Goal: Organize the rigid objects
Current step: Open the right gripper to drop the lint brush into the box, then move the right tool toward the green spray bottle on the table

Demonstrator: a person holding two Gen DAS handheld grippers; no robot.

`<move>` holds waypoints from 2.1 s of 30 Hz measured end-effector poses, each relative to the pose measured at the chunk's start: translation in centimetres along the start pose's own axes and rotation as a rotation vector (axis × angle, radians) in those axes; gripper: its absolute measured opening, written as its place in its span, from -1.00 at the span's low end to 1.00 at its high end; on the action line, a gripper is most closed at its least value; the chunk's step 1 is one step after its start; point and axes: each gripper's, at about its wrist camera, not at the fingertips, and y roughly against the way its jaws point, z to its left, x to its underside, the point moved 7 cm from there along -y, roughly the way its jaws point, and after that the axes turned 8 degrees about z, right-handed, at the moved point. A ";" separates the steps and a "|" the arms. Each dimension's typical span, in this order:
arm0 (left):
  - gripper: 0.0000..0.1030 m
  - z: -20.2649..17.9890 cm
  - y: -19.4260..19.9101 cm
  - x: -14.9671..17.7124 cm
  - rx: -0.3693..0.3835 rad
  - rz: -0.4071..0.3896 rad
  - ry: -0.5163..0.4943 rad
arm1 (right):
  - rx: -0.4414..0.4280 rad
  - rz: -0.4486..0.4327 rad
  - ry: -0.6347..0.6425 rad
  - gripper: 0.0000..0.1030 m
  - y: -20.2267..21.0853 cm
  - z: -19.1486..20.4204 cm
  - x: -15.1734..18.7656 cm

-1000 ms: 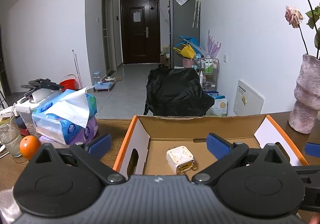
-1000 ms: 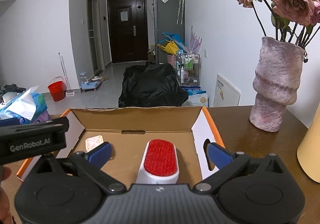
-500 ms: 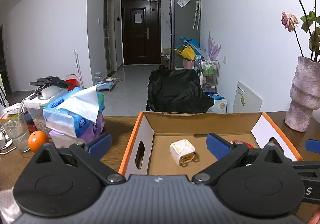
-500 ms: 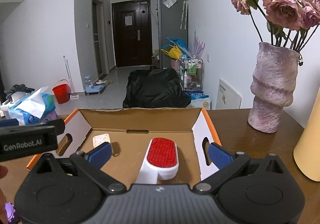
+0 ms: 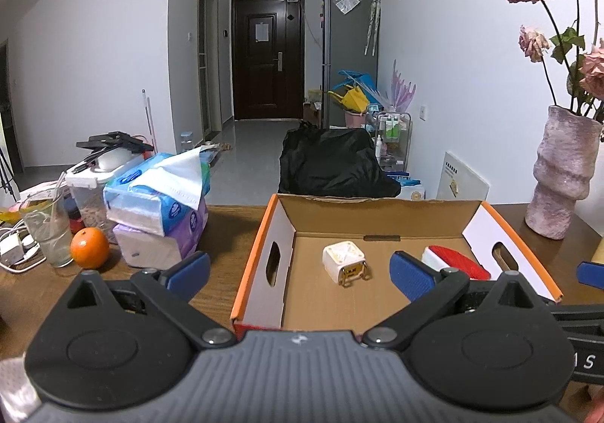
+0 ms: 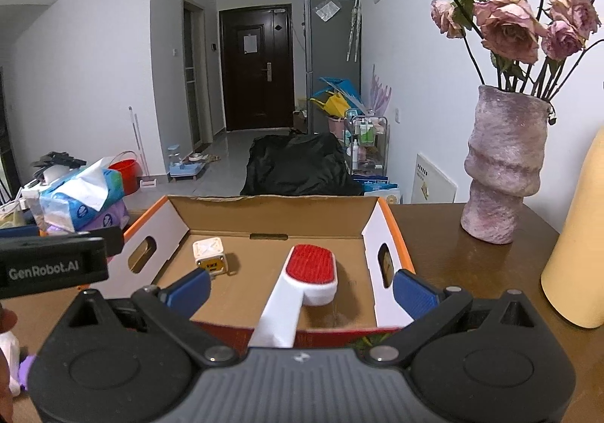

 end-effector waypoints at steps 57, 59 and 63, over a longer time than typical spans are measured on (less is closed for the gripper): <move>1.00 1.8 11.3 12.3 -0.008 0.043 -0.037 | -0.095 0.024 0.100 1.00 9.9 1.4 11.7; 1.00 2.0 11.3 12.9 -0.006 0.051 -0.040 | -0.097 0.035 0.117 1.00 9.9 1.6 12.4; 1.00 2.4 11.5 13.8 -0.002 0.060 -0.055 | -0.101 0.060 0.158 1.00 9.6 2.3 13.9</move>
